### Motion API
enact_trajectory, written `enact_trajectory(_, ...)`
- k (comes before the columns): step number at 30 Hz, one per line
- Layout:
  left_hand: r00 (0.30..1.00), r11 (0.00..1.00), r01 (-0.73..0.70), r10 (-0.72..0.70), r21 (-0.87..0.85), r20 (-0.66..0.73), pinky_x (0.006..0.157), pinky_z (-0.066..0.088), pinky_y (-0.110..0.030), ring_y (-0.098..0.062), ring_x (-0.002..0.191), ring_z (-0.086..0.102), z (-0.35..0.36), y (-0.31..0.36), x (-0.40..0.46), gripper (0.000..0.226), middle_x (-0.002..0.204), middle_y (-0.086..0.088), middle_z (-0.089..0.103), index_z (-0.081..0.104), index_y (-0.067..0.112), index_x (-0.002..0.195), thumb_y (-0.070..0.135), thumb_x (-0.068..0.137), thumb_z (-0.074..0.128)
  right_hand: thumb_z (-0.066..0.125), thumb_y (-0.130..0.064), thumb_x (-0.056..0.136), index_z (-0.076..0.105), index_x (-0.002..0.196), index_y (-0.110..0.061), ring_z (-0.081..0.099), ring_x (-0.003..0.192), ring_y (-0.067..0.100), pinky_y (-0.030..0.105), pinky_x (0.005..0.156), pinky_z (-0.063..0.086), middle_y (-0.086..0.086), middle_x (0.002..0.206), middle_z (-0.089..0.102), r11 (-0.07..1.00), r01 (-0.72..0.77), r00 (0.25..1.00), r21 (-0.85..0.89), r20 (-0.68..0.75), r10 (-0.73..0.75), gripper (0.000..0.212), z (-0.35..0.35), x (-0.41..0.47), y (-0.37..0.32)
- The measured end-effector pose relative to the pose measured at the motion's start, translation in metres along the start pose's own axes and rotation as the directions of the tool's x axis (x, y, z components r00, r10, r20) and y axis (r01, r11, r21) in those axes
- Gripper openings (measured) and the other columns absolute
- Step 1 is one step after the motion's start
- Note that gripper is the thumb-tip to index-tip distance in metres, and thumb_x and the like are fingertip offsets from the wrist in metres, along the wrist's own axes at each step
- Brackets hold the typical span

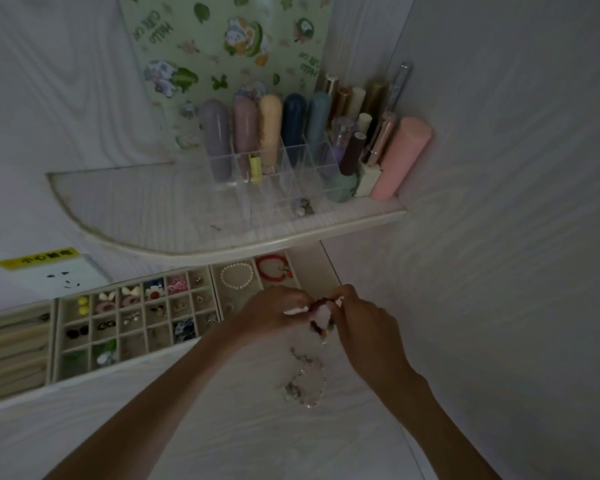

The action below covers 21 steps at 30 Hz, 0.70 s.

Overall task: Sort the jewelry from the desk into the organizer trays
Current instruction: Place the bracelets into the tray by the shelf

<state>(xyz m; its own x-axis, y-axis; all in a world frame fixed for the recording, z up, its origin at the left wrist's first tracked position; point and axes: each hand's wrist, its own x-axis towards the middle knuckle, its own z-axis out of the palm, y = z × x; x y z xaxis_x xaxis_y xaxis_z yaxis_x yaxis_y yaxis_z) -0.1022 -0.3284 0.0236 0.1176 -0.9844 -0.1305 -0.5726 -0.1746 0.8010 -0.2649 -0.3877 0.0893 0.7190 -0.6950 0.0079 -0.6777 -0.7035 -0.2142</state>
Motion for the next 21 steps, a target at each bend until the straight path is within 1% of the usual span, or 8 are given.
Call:
enact_trajectory(2, 0.996, 0.996, 0.028, -0.035, -0.089, -0.081, 0.079, 0.051, -0.019, 0.004, 0.083, 0.064, -0.009, -0.003, -0.004, 0.022, 0.091, 0.01, 0.071, 0.07, 0.018, 0.098, 0.036, 0.088, 0.063, 0.03, -0.037, 0.1, 0.049, 0.116, -0.021, 0.063, 0.083, 0.017, 0.026, 0.06, 0.033, -0.003, 0.094, 0.067, 0.998, 0.018, 0.999, 0.055, -0.03, -0.017, 0.03, -0.003, 0.006, -0.005)
enact_trajectory(4, 0.981, 0.985, 0.084, -0.109, -0.153, -0.163, 0.084, 0.054, -0.025, -0.002, 0.084, 0.067, -0.02, -0.01, -0.008, 0.027, 0.089, 0.009, 0.071, 0.07, 0.019, 0.099, 0.04, 0.082, 0.067, 0.041, -0.031, 0.098, 0.057, 0.107, -0.02, 0.06, 0.078, 0.016, 0.026, 0.06, 0.033, -0.004, 0.088, 0.066, 0.985, 0.033, 0.998, 0.167, -0.057, -0.024, 0.021, 0.003, 0.016, -0.007)
enact_trajectory(6, 0.957, 0.984, 0.139, -0.162, -0.111, -0.241, 0.085, 0.054, -0.029, -0.007, 0.087, 0.068, -0.028, -0.019, -0.01, 0.033, 0.091, 0.005, 0.073, 0.07, 0.019, 0.1, 0.043, 0.077, 0.065, 0.055, -0.022, 0.092, 0.064, 0.096, -0.018, 0.055, 0.075, 0.015, 0.027, 0.063, 0.036, -0.005, 0.08, 0.063, 0.95, 0.021, 0.997, 0.313, -0.077, 0.003, 0.011, 0.017, 0.029, -0.006)
enact_trajectory(10, 0.921, 0.971, 0.229, -0.239, -0.068, -0.309, 0.08, 0.054, -0.022, 0.0, 0.08, 0.066, -0.032, -0.034, -0.008, 0.018, 0.092, 0.002, 0.074, 0.072, 0.017, 0.098, 0.024, 0.082, 0.07, 0.063, -0.01, 0.084, 0.07, 0.086, -0.009, 0.058, 0.084, 0.024, 0.036, 0.073, 0.047, 0.009, 0.089, 0.065, 0.915, 0.005, 0.998, 0.402, -0.064, 0.023, 0.007, 0.053, 0.049, -0.003)
enact_trajectory(12, 0.922, 0.969, 0.232, -0.246, -0.082, -0.298, 0.074, 0.053, -0.012, 0.011, 0.068, 0.061, -0.029, -0.041, -0.006, 0.015, 0.09, 0.001, 0.074, 0.073, 0.015, 0.096, 0.017, 0.081, 0.071, 0.061, -0.012, 0.087, 0.07, 0.092, -0.009, 0.062, 0.084, 0.021, 0.029, 0.073, 0.049, 0.008, 0.091, 0.068, 0.87, -0.073, 0.996, 0.487, -0.011, 0.089, 0.011, 0.065, 0.054, -0.001)
enact_trajectory(14, 0.927, 0.968, 0.244, -0.25, -0.054, -0.28, 0.07, 0.049, -0.006, 0.011, 0.068, 0.061, -0.028, -0.045, -0.002, 0.015, 0.089, 0.002, 0.073, 0.072, 0.016, 0.095, 0.016, 0.081, 0.071, 0.06, -0.017, 0.088, 0.068, 0.095, -0.013, 0.065, 0.081, 0.014, 0.022, 0.068, 0.05, 0.002, 0.088, 0.07, 0.815, -0.146, 0.987, 0.561, 0.024, 0.161, 0.011, 0.074, 0.055, 0.0)
enact_trajectory(17, 0.926, 0.962, 0.274, -0.262, 0.007, -0.27, 0.08, 0.054, -0.022, -0.004, 0.082, 0.067, -0.027, -0.047, 0.004, 0.014, 0.09, 0.004, 0.073, 0.071, 0.02, 0.096, 0.019, 0.082, 0.069, 0.06, -0.018, 0.088, 0.068, 0.092, -0.016, 0.064, 0.077, 0.012, 0.024, 0.066, 0.051, -0.001, 0.085, 0.069, 0.816, -0.193, 0.978, 0.545, 0.042, 0.204, 0.01, 0.082, 0.059, 0.002)
enact_trajectory(21, 0.928, 0.948, 0.3, -0.263, 0.109, -0.264, 0.076, 0.045, -0.016, -0.006, 0.088, 0.067, -0.028, -0.045, 0.008, 0.017, 0.094, 0.007, 0.072, 0.069, 0.024, 0.101, 0.027, 0.084, 0.067, 0.065, -0.019, 0.084, 0.071, 0.083, -0.017, 0.063, 0.07, 0.011, 0.023, 0.061, 0.048, -0.002, 0.078, 0.07, 0.849, -0.212, 0.973, 0.484, 0.026, 0.228, 0.007, 0.086, 0.062, 0.004)
